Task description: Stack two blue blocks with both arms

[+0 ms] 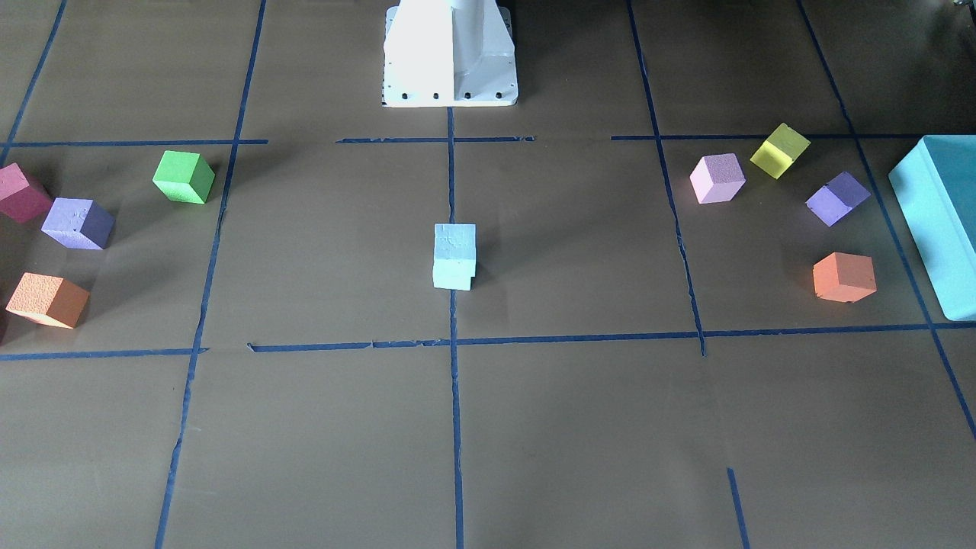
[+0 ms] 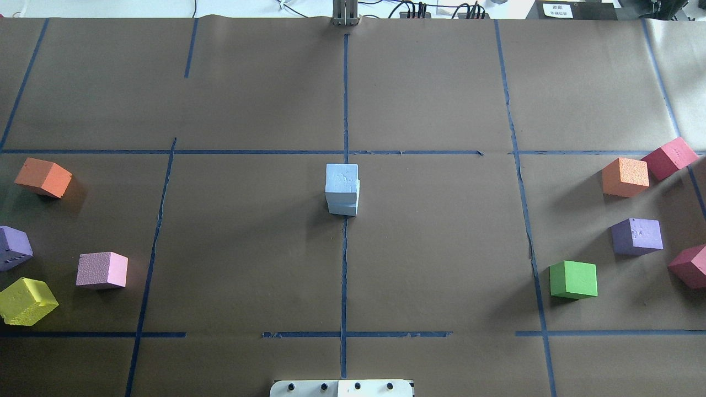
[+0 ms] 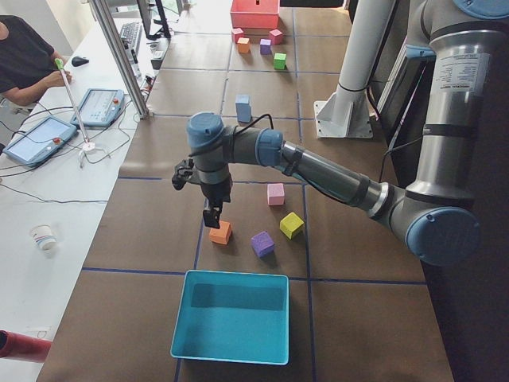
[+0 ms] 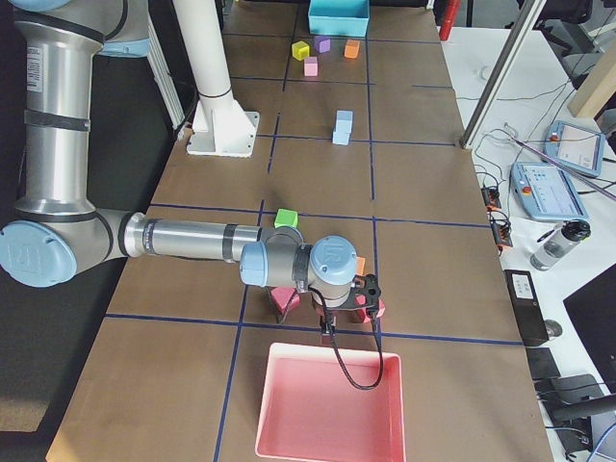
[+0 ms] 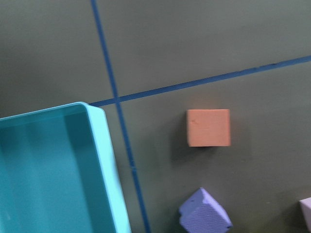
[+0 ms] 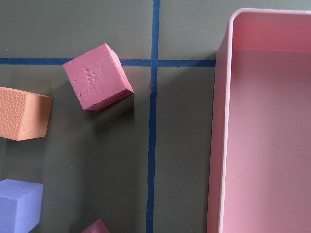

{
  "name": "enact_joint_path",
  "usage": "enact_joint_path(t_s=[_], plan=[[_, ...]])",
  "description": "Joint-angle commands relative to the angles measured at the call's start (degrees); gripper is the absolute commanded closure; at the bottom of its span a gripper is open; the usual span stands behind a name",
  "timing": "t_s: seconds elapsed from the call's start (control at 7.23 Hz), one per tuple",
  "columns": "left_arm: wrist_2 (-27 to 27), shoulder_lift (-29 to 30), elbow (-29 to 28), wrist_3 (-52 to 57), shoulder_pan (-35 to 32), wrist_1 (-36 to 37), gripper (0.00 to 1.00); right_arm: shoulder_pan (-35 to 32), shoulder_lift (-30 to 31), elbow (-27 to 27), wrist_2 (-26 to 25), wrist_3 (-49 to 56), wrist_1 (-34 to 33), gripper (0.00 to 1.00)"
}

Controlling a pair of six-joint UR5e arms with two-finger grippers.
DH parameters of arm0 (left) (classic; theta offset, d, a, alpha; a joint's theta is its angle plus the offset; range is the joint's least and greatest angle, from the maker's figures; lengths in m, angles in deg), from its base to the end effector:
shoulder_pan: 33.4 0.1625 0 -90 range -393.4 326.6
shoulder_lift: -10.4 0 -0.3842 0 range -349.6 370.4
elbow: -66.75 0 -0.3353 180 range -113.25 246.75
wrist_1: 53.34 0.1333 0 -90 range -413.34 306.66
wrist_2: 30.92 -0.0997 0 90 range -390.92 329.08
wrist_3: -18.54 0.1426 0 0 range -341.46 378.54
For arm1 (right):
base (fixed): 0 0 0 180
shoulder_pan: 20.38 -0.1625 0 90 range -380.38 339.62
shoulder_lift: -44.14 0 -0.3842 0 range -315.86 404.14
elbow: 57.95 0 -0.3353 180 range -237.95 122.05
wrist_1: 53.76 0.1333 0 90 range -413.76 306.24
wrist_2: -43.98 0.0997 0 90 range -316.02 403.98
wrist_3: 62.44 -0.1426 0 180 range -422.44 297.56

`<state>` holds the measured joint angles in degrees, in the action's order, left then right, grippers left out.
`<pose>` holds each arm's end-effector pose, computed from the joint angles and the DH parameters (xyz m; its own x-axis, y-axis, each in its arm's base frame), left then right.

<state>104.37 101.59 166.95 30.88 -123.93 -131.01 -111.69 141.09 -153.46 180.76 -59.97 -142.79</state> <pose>-0.0360 -0.4344 0.5823 0.6891 0.1959 -0.6977 -0.1413 0.9806 0.1358 0.0382 -0.3868 0.6508 0.6848 -0.0215 0.7284 0.0067 0.9997 0.0232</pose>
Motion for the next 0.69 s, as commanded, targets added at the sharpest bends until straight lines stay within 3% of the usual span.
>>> enact_joint_path(t_s=[0.0,0.55], plan=[[1.64,-3.82,-5.97,0.67,-1.58,-8.97,0.00,-0.01,-0.09,-0.29,-0.02,0.00,0.09,0.00],[1.46,-4.80,-5.28,-5.56,-1.40,-9.08,0.00,-0.18,-0.17,-0.03,-0.11,0.17,0.09,0.00]])
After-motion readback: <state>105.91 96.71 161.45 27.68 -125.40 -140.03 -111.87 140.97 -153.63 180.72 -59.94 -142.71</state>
